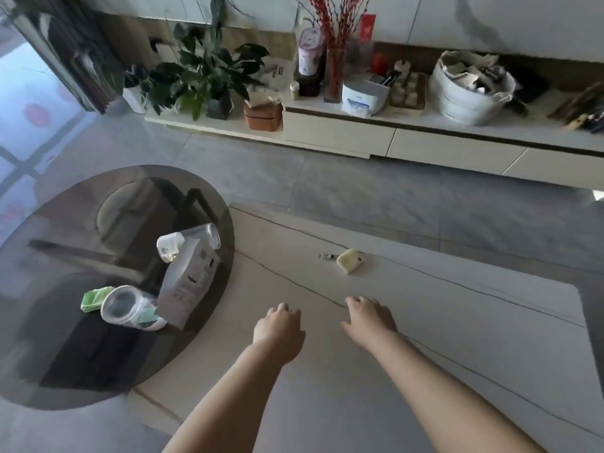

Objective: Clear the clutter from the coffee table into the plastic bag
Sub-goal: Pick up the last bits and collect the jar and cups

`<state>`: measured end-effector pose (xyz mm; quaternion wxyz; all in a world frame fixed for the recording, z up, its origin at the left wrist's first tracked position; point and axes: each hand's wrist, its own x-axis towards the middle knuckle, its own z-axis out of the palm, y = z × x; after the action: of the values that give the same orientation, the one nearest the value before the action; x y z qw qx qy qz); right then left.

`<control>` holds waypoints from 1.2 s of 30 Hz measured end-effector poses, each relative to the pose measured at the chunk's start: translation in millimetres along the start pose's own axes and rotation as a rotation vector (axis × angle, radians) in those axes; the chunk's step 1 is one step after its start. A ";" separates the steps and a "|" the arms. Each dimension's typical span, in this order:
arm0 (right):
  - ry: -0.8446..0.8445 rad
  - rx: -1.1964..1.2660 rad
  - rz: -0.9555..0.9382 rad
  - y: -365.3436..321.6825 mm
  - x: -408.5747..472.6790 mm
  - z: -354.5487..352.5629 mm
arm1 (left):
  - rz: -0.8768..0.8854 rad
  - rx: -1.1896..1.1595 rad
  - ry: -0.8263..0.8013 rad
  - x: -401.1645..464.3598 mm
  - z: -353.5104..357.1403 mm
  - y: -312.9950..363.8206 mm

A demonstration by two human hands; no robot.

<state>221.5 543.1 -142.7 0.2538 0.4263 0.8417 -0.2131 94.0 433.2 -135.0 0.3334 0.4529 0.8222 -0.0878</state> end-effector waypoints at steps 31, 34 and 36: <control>0.307 0.122 0.168 40.7 288.2 150.6 | 0.250 0.075 0.275 339.3 116.6 10.3; 0.341 0.165 0.115 36.5 260.8 170.2 | 0.237 0.099 0.266 315.5 132.1 5.0; 0.317 0.188 0.068 38.8 238.5 182.0 | 0.217 0.082 0.219 295.7 142.9 3.2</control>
<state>177.1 604.9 -435.5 0.0840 0.5045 0.8327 -0.2120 54.9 574.1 -429.1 0.2304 0.5590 0.7958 -0.0348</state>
